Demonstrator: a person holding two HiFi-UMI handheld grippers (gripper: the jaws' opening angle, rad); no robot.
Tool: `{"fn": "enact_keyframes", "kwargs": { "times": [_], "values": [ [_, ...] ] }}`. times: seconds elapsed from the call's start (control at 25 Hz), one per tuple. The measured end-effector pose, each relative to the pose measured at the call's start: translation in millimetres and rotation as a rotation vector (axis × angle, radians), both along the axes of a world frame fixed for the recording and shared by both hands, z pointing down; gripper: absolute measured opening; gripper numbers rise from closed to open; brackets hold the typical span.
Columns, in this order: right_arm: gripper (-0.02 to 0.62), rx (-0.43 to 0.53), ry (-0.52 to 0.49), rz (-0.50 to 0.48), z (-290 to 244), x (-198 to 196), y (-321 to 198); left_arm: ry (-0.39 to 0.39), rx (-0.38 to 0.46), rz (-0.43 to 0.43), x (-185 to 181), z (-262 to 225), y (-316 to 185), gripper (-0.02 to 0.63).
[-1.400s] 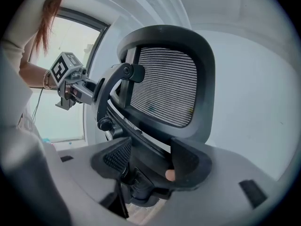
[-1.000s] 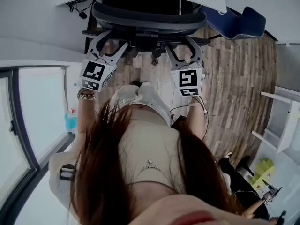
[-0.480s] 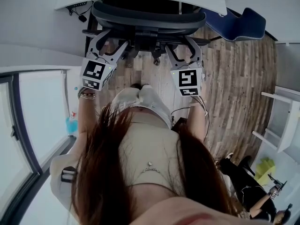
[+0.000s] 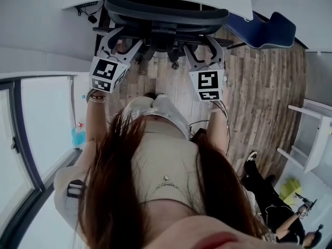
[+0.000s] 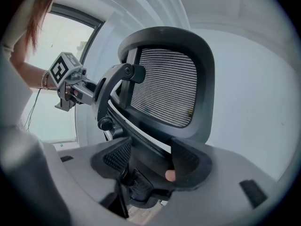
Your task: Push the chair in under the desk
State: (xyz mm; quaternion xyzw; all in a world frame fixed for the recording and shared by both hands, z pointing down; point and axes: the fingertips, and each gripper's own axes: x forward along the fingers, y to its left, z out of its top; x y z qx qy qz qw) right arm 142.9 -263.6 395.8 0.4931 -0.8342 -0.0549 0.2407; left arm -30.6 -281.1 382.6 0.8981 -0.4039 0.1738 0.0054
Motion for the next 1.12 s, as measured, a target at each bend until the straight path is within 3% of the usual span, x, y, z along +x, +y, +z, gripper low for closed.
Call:
{"fn": "enact_keyframes", "kwargs": {
  "times": [1.12],
  "values": [
    [0.267,0.014,-0.012,0.016,-1,-14,-75,0.002,0.014,0.022,-13,-2,-79,0.241]
  ]
}}
